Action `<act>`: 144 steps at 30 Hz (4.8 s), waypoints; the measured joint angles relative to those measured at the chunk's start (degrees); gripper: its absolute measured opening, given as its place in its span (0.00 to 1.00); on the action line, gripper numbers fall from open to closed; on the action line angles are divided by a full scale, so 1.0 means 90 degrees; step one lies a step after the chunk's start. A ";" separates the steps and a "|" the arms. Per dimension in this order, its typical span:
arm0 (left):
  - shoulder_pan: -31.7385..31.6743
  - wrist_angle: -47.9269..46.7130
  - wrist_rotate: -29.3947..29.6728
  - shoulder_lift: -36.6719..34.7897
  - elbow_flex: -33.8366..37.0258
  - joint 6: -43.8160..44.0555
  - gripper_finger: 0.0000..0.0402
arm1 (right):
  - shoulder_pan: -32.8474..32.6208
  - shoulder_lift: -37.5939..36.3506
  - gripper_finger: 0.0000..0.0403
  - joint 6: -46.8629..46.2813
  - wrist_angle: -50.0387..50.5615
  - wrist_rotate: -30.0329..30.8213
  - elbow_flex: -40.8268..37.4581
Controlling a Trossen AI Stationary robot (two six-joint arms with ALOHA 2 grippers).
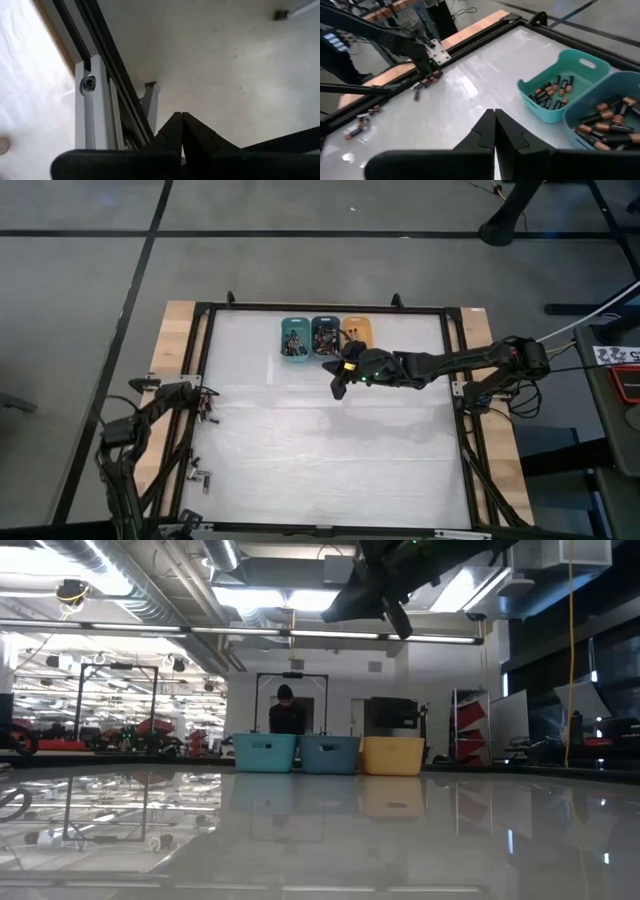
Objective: Sort batteries
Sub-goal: Put the brown battery into the green bin
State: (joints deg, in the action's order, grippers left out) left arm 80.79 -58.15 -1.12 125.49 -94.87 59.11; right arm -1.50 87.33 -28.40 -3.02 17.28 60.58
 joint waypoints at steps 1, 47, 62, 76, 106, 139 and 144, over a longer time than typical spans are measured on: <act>0.0002 -0.0059 -0.0015 0.0027 -0.0044 -0.0068 0.00 | 0.0000 0.0006 0.00 0.0021 0.0027 0.0037 0.0000; -0.2635 0.3150 -0.3413 -0.5516 0.5474 0.1257 0.00 | 0.0294 0.0007 0.00 0.0661 -0.0006 -0.1046 0.0000; -0.3426 0.2206 -0.1158 -0.5810 0.5114 -0.0584 0.00 | 0.0315 0.0017 0.00 0.0797 -0.0233 -0.1113 0.0155; -0.8307 0.0560 0.0412 -0.6938 0.5410 -0.2105 0.00 | 0.1612 0.0015 0.00 0.0692 0.0996 -0.2597 0.1115; -1.1431 0.3370 0.2428 -0.5918 0.5406 -0.2716 0.32 | 0.2715 0.0036 0.00 0.2182 0.1352 -0.3764 0.1117; -1.4075 0.3314 0.0257 -0.4764 0.5401 -0.5584 0.41 | 0.3466 0.0407 0.00 0.0244 0.3365 -0.2020 0.1122; -1.4066 0.3582 0.0259 -0.4767 0.5401 -0.5573 0.41 | 0.3461 0.0410 0.00 0.0349 0.3339 -0.2175 0.1120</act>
State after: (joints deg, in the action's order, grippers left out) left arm -45.80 -25.91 1.21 82.59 -46.26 8.95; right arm 29.65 91.02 -25.26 27.03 -2.30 70.65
